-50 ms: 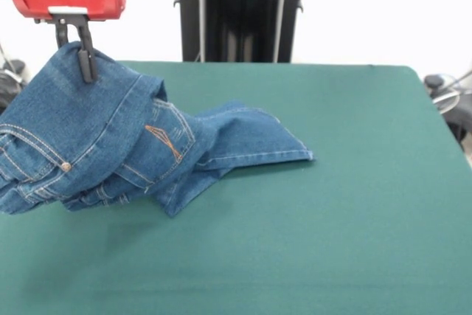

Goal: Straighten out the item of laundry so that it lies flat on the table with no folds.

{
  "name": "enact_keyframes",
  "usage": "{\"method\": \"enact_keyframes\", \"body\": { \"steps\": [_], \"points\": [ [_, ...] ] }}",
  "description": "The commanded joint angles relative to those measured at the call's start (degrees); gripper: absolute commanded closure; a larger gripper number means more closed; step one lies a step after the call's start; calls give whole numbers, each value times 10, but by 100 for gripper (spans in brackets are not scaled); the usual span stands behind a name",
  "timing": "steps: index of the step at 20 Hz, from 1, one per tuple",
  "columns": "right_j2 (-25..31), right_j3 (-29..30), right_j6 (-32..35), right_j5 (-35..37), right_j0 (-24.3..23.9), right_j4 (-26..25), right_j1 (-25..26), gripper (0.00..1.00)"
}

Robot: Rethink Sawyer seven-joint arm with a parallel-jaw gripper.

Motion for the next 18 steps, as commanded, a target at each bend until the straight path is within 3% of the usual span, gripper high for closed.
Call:
{"method": "enact_keyframes", "body": {
  "steps": [1, 8, 9, 18],
  "points": [
    [21, 10, -44, 8, -9, 0, -2, 100],
    [21, 5, -44, 7, -10, -1, 2, 100],
    [22, 6, -46, 6, -12, 0, 3, 0],
    [19, 33, -31, -15, -16, 0, -7, 0]
  ]
}}
